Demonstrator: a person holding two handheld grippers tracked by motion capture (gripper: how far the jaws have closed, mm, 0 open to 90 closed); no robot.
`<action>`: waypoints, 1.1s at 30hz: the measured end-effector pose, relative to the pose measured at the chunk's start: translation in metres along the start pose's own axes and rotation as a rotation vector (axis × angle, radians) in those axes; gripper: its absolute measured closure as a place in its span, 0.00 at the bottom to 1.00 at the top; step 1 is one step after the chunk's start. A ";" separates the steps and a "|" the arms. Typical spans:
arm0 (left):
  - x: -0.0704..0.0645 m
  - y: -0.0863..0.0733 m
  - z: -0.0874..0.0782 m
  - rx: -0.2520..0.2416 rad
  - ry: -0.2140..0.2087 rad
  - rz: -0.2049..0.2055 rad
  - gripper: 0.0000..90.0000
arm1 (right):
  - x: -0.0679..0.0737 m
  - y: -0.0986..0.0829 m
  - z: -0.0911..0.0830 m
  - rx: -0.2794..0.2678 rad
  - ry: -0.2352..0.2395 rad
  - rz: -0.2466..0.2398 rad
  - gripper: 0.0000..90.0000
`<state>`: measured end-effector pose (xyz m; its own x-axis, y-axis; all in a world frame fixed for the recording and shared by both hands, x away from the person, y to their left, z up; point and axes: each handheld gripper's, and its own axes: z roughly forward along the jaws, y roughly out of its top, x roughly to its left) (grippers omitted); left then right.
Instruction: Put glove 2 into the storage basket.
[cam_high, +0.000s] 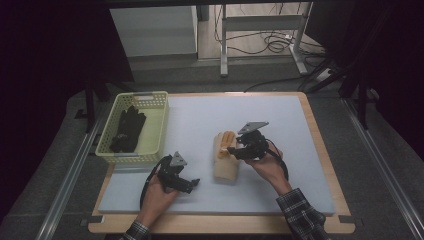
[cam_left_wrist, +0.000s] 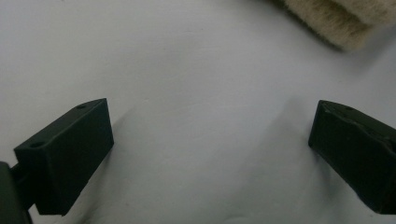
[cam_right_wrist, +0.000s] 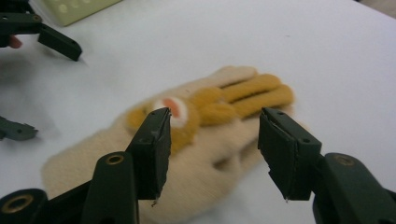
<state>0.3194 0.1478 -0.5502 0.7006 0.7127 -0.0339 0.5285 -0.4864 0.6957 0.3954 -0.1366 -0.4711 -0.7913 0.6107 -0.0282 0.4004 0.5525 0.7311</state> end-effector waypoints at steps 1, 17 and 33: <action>0.000 0.000 0.000 0.000 0.000 0.000 0.00 | -0.002 -0.001 -0.002 -0.003 -0.007 0.001 0.50; 0.000 0.000 0.000 0.002 -0.001 -0.001 0.00 | -0.016 -0.024 -0.012 0.018 -0.011 0.057 0.77; 0.000 0.000 0.000 0.002 -0.001 -0.001 0.00 | -0.008 -0.035 0.027 0.096 0.027 0.097 0.87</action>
<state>0.3193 0.1478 -0.5502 0.7005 0.7128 -0.0349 0.5301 -0.4869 0.6942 0.4008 -0.1454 -0.5146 -0.7585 0.6491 0.0583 0.5167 0.5444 0.6608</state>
